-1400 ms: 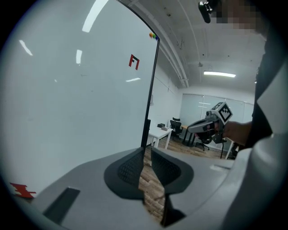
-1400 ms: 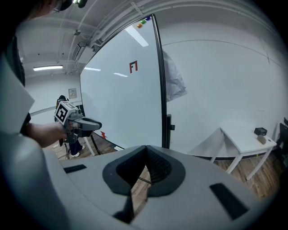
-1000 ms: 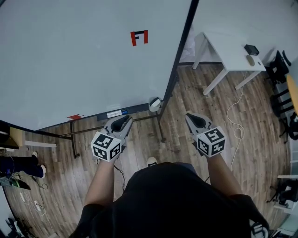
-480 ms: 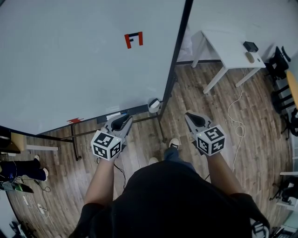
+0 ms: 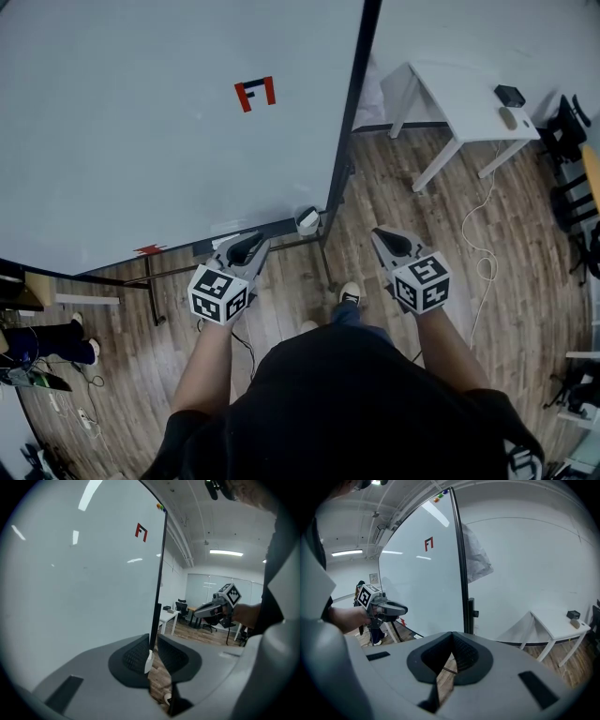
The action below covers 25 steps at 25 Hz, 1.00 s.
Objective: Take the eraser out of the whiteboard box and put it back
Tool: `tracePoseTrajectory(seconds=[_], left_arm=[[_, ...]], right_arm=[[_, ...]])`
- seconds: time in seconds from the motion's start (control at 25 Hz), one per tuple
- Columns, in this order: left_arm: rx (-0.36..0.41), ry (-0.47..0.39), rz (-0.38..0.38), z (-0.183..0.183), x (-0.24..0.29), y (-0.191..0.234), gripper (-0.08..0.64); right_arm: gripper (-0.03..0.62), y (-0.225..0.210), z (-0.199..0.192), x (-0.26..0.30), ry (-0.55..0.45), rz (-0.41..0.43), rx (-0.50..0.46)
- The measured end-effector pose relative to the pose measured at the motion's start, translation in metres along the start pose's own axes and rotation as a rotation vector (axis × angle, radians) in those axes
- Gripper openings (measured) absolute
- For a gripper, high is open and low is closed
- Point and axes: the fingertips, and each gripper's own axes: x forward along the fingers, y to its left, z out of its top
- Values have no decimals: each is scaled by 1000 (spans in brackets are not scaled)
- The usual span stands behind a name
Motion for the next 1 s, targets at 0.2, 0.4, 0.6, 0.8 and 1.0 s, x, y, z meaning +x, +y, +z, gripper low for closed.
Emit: tracePoseTrajectory(seconds=[0.2, 0.4, 0.6, 0.8, 1.0], left_arm=[[-3, 5, 19, 2, 19, 6, 63], [-19, 23, 19, -4, 39, 11, 63], [-29, 42, 10, -10, 56, 12, 64], [-38, 67, 3, -20, 76, 15, 64], [-56, 90, -16, -30, 94, 17, 64]], right_arm=[[-5, -16, -1, 10, 24, 10, 5], [-6, -29, -5, 23, 46, 23, 8], [-6, -39, -10, 32, 63, 34, 18], [-6, -50, -15, 38, 78, 37, 27], [-6, -59, -21, 44, 94, 38, 37]])
